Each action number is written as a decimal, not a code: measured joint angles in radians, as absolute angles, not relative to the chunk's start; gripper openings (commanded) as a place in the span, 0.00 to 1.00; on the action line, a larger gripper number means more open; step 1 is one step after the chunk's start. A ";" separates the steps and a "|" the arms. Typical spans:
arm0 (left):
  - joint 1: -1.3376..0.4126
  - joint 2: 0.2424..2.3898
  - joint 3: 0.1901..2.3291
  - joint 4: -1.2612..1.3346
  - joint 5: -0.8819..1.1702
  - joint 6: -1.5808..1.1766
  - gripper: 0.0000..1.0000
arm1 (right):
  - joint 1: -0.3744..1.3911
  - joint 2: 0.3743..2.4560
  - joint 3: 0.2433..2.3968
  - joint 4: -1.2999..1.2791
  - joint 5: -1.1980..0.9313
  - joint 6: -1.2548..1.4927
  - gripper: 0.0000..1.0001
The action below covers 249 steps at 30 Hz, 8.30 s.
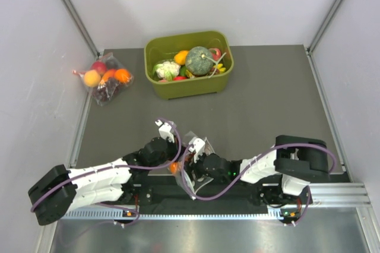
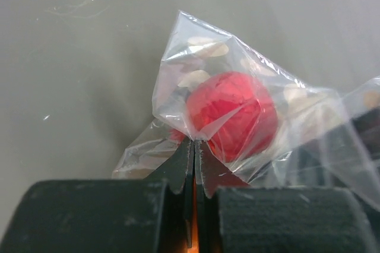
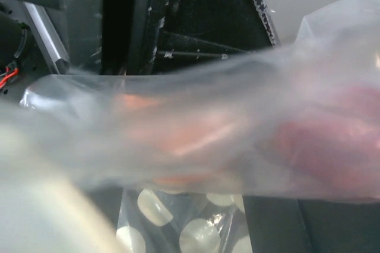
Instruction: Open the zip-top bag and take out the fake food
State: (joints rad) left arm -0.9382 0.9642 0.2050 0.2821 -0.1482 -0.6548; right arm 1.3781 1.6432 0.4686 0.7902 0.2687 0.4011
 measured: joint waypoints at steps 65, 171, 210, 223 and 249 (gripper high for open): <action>-0.918 0.882 0.275 0.083 -0.240 -0.551 0.00 | 1.406 1.053 0.447 0.205 0.411 0.264 0.53; -0.873 0.816 0.276 -0.030 -0.291 -0.530 0.00 | 0.468 1.798 1.462 0.011 -0.147 0.088 0.36; -0.823 0.785 0.276 -0.031 -0.242 -0.520 0.00 | 0.467 1.611 1.403 -0.008 -0.038 -0.027 1.00; -0.804 0.794 0.347 -0.064 -0.229 -0.484 0.00 | 0.633 0.964 0.770 0.014 -0.007 0.080 0.94; -0.665 0.902 0.348 -0.060 -0.144 -0.405 0.00 | 1.014 0.841 0.478 -0.089 0.110 0.254 0.45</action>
State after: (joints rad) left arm -0.6655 0.9016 0.3481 -0.0597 -0.1444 -0.4049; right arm 1.0138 0.8410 0.4782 -0.0887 0.1101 0.2539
